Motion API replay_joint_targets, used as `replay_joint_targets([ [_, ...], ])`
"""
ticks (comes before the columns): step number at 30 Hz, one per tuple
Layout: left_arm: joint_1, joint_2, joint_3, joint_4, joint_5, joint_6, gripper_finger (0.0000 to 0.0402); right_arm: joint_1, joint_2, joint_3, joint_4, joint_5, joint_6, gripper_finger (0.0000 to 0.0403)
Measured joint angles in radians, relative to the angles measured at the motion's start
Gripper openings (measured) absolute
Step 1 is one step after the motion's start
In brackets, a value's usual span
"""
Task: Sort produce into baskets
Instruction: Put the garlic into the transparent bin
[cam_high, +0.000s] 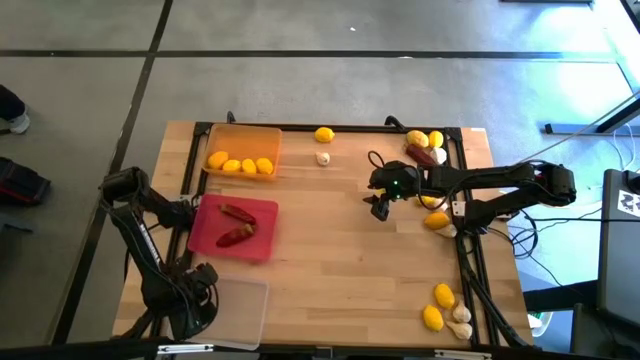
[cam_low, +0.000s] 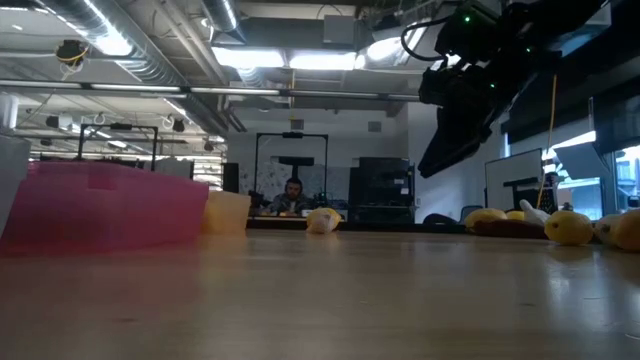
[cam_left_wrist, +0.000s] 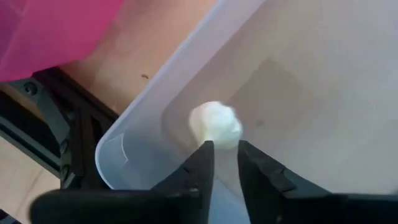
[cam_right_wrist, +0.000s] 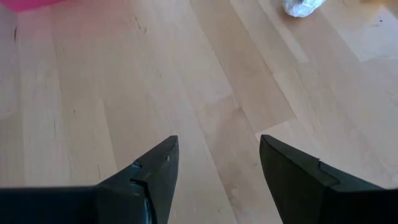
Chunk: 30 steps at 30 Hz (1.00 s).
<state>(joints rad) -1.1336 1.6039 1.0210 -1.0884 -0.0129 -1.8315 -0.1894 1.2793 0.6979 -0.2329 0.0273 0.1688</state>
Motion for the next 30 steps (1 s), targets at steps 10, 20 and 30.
replay_joint_targets([
  [10,0.03,-0.027,0.0,-0.001,0.002,0.061,0.0122,0.0,0.0,0.0,0.0,0.0,0.0,0.022],
  [20,0.043,-0.226,0.001,-0.001,-0.025,-0.036,0.0123,0.0,0.0,0.0,-0.002,0.0,0.0,0.022],
  [30,0.055,-0.393,0.001,-0.028,-0.469,0.032,0.0123,0.0,0.0,0.0,-0.001,0.0,0.001,0.022],
])
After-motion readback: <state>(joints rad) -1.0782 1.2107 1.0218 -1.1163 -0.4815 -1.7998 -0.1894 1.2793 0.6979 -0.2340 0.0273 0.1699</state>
